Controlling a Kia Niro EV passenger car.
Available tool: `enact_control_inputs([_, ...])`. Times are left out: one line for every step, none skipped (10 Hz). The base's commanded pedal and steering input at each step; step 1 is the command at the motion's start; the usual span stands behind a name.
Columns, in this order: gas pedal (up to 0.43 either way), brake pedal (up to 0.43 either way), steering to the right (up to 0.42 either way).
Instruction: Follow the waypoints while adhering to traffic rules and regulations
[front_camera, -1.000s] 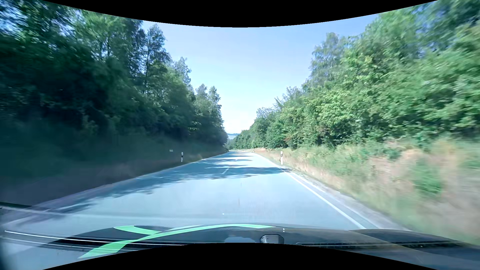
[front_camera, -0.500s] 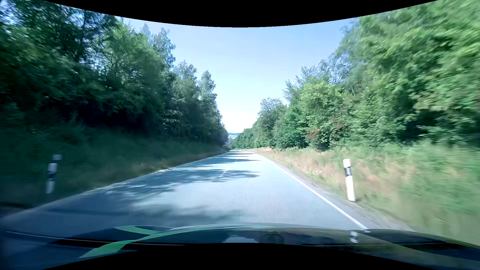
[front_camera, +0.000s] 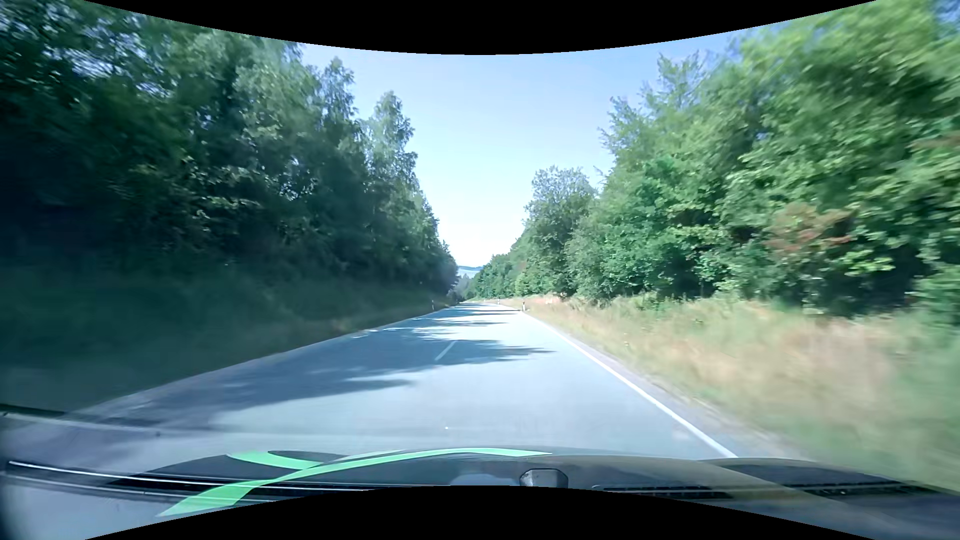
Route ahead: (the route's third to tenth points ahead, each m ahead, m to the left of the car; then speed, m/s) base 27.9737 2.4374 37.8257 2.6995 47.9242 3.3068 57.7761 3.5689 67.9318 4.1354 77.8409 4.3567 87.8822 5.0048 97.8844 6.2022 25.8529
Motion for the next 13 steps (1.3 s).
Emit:
enact_control_inputs([0.22, 0.0, -0.007])
enact_control_inputs([0.22, 0.0, -0.007])
enact_control_inputs([0.228, 0.0, -0.006])
enact_control_inputs([0.228, 0.0, -0.007])
enact_control_inputs([0.22, 0.0, -0.006])
enact_control_inputs([0.209, 0.0, -0.006])
enact_control_inputs([0.197, 0.0, -0.007])
enact_control_inputs([0.197, 0.0, -0.006])
enact_control_inputs([0.189, 0.0, -0.006])
enact_control_inputs([0.15, 0.0, -0.006])
enact_control_inputs([0.15, 0.0, -0.005])
enact_control_inputs([0.15, 0.0, -0.006])
enact_control_inputs([0.15, 0.0, -0.006])
